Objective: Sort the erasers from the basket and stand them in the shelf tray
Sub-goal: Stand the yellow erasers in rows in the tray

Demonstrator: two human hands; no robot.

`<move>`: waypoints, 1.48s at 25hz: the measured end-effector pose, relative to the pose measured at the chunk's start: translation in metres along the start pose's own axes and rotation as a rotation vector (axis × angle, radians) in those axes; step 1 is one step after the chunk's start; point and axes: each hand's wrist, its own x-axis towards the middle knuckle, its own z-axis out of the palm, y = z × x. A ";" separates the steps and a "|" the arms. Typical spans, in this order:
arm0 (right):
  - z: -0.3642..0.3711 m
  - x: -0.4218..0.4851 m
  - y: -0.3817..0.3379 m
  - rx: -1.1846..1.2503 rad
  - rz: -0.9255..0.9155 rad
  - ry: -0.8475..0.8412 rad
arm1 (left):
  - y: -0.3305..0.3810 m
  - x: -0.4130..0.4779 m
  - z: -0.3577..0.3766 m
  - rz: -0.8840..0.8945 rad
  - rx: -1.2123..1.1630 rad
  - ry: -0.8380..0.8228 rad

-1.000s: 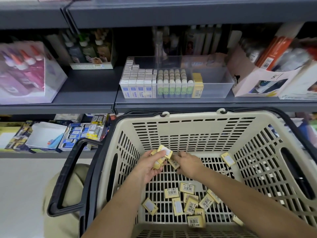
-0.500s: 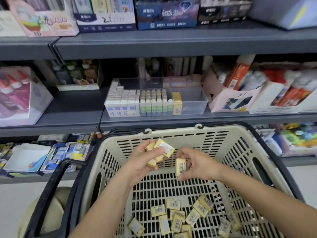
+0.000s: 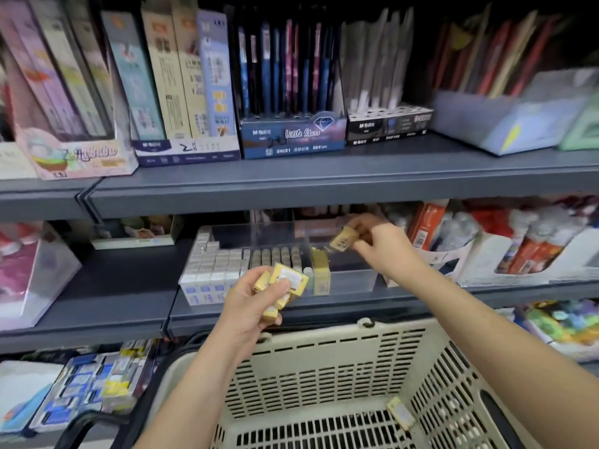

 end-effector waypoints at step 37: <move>0.018 -0.049 -0.004 0.833 0.007 -0.227 | -0.017 0.014 0.023 -0.065 -0.042 -0.071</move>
